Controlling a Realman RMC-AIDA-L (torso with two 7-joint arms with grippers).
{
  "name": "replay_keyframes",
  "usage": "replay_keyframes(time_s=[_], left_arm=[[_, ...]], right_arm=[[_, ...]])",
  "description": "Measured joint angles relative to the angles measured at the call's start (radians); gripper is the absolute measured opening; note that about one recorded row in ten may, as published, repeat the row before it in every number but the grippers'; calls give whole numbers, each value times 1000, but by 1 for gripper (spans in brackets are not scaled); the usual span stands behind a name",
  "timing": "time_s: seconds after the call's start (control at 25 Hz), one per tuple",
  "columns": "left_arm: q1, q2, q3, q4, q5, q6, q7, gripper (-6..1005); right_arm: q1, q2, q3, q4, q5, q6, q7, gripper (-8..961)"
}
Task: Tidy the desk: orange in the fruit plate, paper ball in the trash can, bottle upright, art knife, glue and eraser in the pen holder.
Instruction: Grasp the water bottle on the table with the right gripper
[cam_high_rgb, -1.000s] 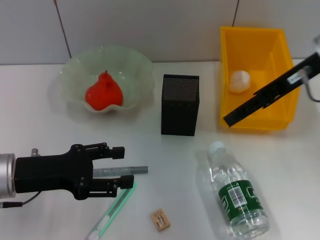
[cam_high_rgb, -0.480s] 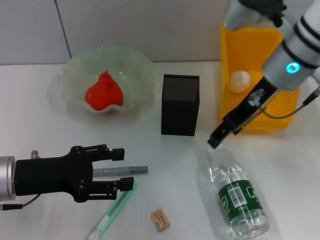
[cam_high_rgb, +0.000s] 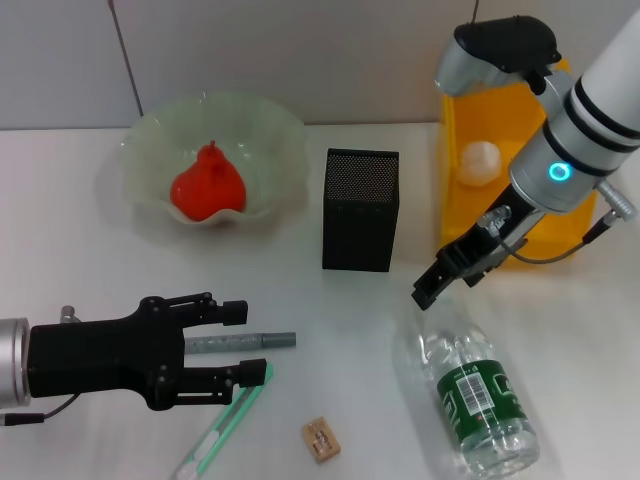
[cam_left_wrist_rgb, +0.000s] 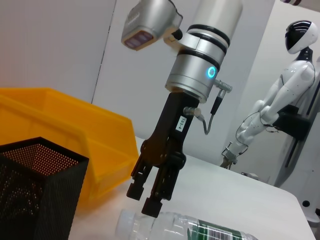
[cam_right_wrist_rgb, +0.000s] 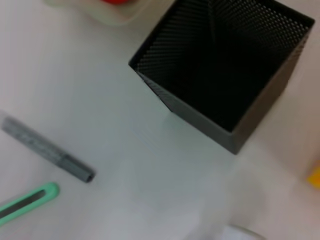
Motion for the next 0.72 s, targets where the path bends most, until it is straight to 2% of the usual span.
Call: replay_keyframes(time_s=[0.48, 0.72], left_arm=[[3, 0, 0, 2, 0, 1, -1, 809], [4, -6, 1, 7, 0, 3, 0, 809]], right_arm=[[-9, 7, 7, -39, 5, 61, 28, 803], [-9, 19, 9, -64, 6, 83, 29, 803]])
